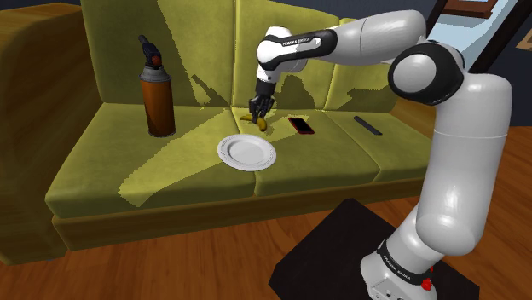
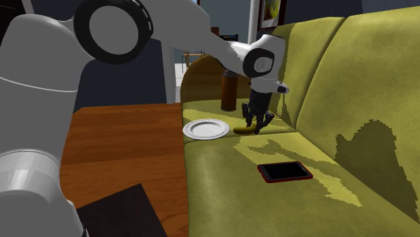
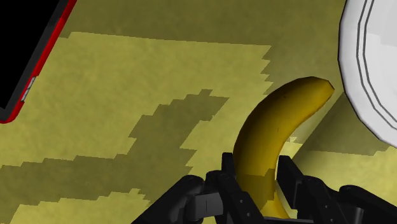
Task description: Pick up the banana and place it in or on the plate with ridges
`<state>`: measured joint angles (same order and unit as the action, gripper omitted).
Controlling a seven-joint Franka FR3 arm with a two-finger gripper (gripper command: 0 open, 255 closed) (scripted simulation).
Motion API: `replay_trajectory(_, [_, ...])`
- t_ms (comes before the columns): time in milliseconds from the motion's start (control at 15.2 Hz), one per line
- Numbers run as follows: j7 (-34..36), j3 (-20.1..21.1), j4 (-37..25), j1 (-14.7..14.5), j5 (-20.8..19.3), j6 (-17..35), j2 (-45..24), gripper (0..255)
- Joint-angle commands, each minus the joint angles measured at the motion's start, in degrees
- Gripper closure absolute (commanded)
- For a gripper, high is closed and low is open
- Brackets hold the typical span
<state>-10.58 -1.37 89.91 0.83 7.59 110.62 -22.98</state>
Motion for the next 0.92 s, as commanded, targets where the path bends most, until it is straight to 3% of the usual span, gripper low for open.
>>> replay_trajectory(0, [0.1, 0.0, -1.0, 0.1, -0.1, -1.3, 0.4, 255])
replay_trajectory(660, [0.9, -0.1, -6.9, 0.1, -0.3, -8.3, 1.5, 255])
replay_trajectory(858, [3.4, 0.8, 0.7, -1.8, -0.5, -5.7, 6.8, 255])
